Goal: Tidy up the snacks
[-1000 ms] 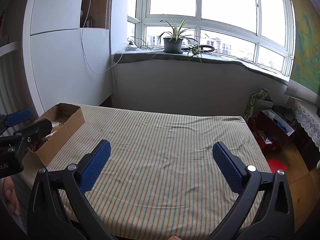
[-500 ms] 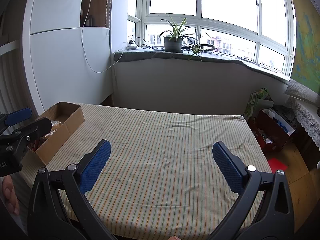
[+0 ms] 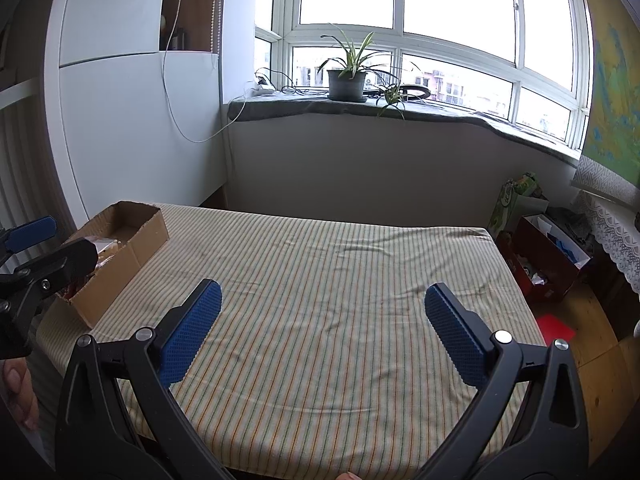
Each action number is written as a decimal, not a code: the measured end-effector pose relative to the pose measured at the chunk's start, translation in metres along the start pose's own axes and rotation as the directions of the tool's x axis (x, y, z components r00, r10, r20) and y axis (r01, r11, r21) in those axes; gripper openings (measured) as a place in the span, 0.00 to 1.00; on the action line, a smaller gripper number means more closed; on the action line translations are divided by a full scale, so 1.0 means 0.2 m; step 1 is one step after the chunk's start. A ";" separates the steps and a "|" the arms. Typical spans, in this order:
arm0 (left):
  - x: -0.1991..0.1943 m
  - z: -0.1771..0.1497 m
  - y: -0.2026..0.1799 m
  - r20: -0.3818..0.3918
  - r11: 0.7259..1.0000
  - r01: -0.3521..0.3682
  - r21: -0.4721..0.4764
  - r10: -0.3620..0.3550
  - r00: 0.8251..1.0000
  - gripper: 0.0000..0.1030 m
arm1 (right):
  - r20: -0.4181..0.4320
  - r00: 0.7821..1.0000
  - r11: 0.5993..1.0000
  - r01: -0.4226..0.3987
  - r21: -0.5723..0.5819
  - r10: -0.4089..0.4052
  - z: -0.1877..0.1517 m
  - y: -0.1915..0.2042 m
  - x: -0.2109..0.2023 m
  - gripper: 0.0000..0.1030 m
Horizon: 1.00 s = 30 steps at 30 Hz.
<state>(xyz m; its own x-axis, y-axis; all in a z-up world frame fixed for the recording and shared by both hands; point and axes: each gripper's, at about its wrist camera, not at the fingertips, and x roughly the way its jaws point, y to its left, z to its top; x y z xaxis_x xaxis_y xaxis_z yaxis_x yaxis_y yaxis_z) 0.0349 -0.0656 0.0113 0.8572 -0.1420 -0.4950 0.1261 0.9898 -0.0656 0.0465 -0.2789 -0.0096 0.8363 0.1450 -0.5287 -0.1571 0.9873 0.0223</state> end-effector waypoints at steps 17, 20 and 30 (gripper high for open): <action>0.00 0.00 0.00 -0.007 1.000 -0.026 0.010 0.027 1.000 1.00 | -0.003 1.000 1.000 -0.001 -0.002 0.001 0.00 -0.01 0.00 1.00; 0.00 0.00 -0.01 -0.005 0.999 -0.034 0.015 0.034 0.999 1.00 | -0.003 1.000 1.000 -0.001 -0.003 0.001 0.00 -0.01 0.00 1.00; 0.01 0.00 -0.01 -0.009 0.999 -0.045 0.020 0.045 0.999 1.00 | -0.012 1.000 1.000 -0.003 -0.003 0.003 -0.02 -0.01 0.00 1.00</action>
<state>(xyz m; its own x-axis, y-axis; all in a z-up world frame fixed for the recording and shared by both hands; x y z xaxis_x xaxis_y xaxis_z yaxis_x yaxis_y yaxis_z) 0.0368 -0.0684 0.0103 0.8575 -0.0971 -0.5052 0.0975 0.9949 -0.0258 0.0443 -0.2811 -0.0140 0.8296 0.1468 -0.5386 -0.1606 0.9868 0.0216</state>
